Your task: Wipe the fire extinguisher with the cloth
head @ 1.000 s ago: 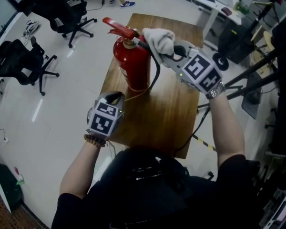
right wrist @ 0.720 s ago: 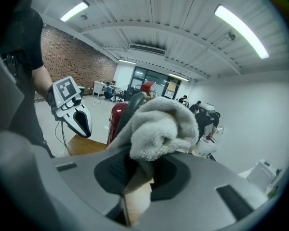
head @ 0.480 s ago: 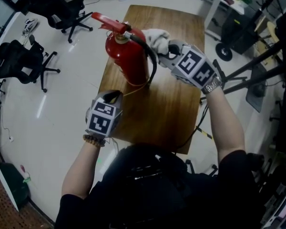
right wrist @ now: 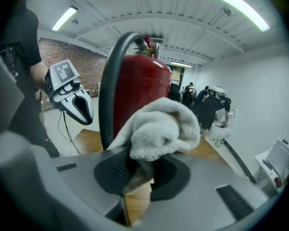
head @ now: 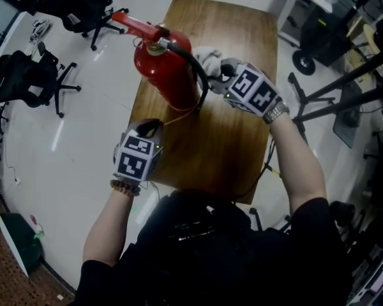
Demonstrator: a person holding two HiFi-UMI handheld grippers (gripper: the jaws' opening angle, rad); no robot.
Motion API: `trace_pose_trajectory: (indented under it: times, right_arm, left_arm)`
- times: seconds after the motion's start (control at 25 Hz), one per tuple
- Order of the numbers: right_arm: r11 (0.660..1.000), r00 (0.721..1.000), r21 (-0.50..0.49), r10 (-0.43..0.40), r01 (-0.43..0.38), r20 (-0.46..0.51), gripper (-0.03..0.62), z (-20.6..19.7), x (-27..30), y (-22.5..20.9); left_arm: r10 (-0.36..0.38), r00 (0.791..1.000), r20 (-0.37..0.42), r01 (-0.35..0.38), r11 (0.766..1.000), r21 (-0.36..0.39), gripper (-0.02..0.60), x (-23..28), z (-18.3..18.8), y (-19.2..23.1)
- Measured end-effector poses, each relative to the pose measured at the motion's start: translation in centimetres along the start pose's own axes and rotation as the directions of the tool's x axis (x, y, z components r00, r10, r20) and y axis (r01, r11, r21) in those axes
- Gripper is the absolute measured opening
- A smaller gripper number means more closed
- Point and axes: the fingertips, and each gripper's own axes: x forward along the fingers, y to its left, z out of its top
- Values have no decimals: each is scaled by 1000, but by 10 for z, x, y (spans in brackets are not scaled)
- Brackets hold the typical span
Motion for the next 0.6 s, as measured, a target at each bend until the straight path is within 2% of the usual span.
trace_pose_trajectory:
  times: [0.6]
  right_arm:
    - [994, 993, 93, 72, -62, -98, 74, -80, 60, 11]
  left_arm:
    - [6, 1000, -29, -6, 1000, -17, 12, 12, -7, -2]
